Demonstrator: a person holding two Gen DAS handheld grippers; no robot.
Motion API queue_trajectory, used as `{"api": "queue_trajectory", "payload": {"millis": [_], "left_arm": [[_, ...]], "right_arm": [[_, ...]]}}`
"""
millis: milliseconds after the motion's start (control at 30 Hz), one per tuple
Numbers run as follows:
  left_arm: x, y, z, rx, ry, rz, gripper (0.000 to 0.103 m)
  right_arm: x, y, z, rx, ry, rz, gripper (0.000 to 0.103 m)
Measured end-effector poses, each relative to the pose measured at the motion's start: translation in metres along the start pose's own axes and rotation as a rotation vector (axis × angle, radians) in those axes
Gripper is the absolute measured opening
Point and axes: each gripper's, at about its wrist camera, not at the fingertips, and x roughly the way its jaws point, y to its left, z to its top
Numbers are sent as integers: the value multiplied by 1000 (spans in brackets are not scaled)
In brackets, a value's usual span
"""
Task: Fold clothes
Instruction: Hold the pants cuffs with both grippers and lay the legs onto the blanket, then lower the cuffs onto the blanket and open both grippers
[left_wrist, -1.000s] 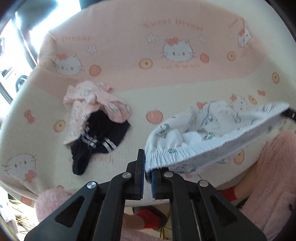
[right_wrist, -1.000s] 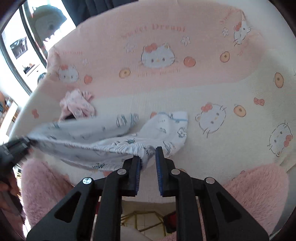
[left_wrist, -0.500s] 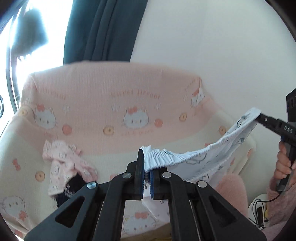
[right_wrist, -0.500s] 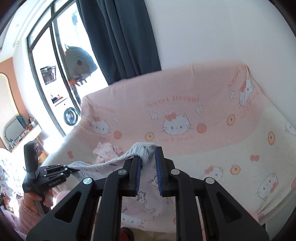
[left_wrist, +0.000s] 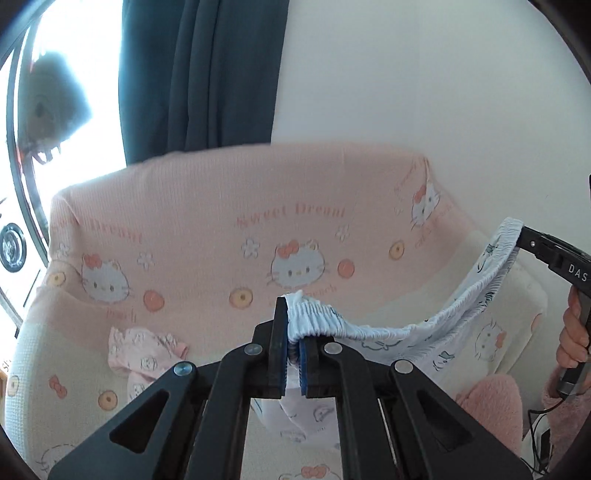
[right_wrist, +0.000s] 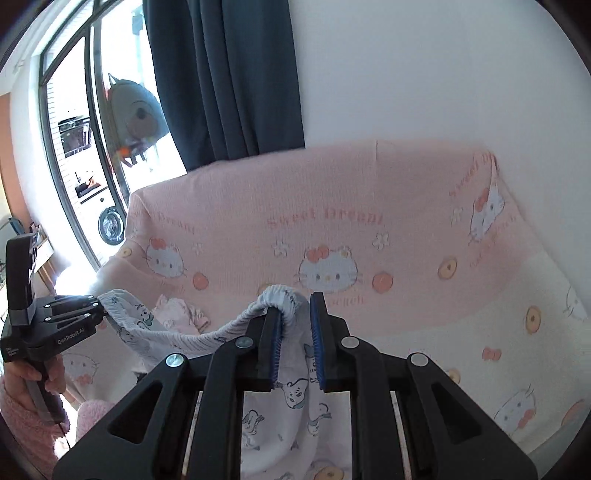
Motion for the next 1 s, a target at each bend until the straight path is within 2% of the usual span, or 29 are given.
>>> {"api": "queue_trajectory", "payload": {"millis": [67, 100, 200, 267, 433, 500, 567, 633, 733, 833, 900, 933, 1000], "left_arm": [[-7, 0, -3, -12, -3, -28, 5], [-3, -1, -13, -18, 20, -33, 5], [33, 3, -65, -78, 172, -69, 5], [73, 10, -118, -168, 321, -110, 5], [172, 14, -266, -280, 703, -78, 7], [188, 20, -295, -317, 783, -53, 13], [197, 26, -315, -343, 836, -25, 20], [192, 32, -316, -354, 826, -14, 25], [177, 38, -300, -338, 763, -20, 34], [166, 42, -280, -303, 693, -49, 35], [168, 50, -271, -341, 650, -112, 35], [171, 51, -271, -349, 640, -126, 35], [186, 44, -279, -309, 661, -106, 35]], "right_arm": [[-20, 1, 11, -6, -51, -1, 14], [-24, 0, 10, 1, -54, 4, 14], [-18, -5, -20, 13, -2, -14, 14], [4, -12, -58, 38, 85, -25, 14], [92, -34, -190, 165, 430, -20, 14], [123, -37, -240, 180, 565, -26, 14], [142, -36, -272, 192, 656, -11, 15], [155, -33, -293, 191, 714, 2, 15], [159, -25, -293, 135, 709, -5, 16], [167, -22, -282, 102, 696, 1, 21], [182, -24, -282, 95, 722, -14, 22], [189, -26, -284, 98, 735, -17, 22], [203, -31, -292, 121, 760, -5, 22]]}}
